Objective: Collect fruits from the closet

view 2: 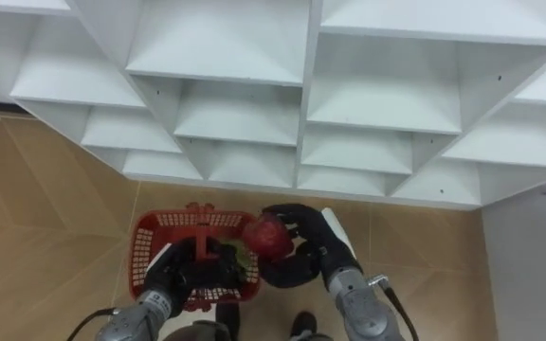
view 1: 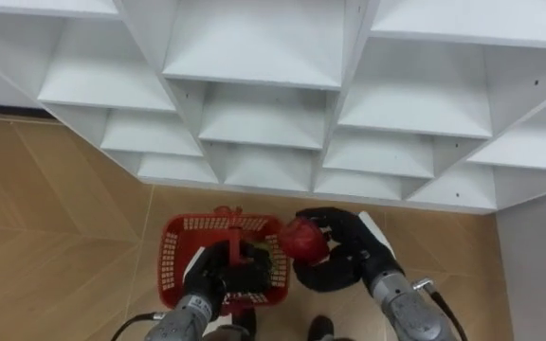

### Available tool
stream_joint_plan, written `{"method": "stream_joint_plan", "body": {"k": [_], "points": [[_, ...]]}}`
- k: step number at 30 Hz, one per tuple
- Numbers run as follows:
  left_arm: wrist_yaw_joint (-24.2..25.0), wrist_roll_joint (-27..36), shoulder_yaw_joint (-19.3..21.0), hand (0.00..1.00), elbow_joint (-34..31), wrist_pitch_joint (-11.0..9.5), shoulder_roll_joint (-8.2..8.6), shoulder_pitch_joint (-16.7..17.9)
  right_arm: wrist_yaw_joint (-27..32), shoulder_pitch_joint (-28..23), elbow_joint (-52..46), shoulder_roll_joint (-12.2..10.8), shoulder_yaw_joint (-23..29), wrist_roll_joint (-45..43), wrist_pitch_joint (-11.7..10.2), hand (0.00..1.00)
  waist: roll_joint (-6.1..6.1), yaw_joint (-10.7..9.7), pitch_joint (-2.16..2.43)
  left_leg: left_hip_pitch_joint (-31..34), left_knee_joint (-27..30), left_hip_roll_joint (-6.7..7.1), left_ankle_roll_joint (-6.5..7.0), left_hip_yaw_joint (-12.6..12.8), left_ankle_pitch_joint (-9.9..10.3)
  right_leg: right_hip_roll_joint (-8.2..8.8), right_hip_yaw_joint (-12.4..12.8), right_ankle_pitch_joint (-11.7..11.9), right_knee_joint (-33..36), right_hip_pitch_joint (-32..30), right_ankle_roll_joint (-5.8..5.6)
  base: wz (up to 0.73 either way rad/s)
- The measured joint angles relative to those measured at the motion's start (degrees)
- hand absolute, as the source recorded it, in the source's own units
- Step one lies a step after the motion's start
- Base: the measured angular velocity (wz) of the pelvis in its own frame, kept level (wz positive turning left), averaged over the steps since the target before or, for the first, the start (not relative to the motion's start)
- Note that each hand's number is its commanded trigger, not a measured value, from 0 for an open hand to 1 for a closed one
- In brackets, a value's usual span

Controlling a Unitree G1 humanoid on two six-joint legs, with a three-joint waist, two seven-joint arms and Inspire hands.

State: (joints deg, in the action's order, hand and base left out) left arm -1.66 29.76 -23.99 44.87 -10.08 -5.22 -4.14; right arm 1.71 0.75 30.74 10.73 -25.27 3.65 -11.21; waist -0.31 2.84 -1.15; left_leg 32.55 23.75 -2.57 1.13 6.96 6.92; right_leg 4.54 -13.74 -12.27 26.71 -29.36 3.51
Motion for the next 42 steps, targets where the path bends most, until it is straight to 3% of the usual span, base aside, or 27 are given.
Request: {"method": "stream_joint_plan", "body": {"k": [8, 28, 42], "points": [[-0.53, 0.13, -1.45, 1.0, 0.0, -0.43, 0.13, -0.07, -0.67, -1.41, -0.24, 0.03, -1.66, 1.23, 0.07, 1.0, 0.77, -0.13, 0.02, 0.56, -0.17, -0.01, 0.0, 0.27, 0.0, -0.09, 0.26, -0.01, -0.08, -0.68, -0.05, 0.0], [-2.46, 1.94, -3.25, 1.0, 0.0, -0.42, 1.23, 0.49, 1.4, -2.03, -0.04, -0.3, -2.02, 1.54, 0.54, 1.0, 0.64, -1.36, -0.06, 0.41, -0.12, 0.06, 0.01, 0.45, 0.01, 0.06, 0.38, -0.01, 0.17, -0.73, -0.1, 0.0], [-1.59, 1.83, -5.34, 1.0, 0.09, -0.43, 1.33, -0.12, 4.58, -0.54, 3.16, -2.18, -1.57, 1.37, 0.77, 1.0, 0.32, -1.46, -0.29, 1.88, 0.58, -0.1, 0.07, 0.52, 0.06, 0.08, 0.18, -0.02, 0.17, -1.79, -0.12, 0.0]]}}
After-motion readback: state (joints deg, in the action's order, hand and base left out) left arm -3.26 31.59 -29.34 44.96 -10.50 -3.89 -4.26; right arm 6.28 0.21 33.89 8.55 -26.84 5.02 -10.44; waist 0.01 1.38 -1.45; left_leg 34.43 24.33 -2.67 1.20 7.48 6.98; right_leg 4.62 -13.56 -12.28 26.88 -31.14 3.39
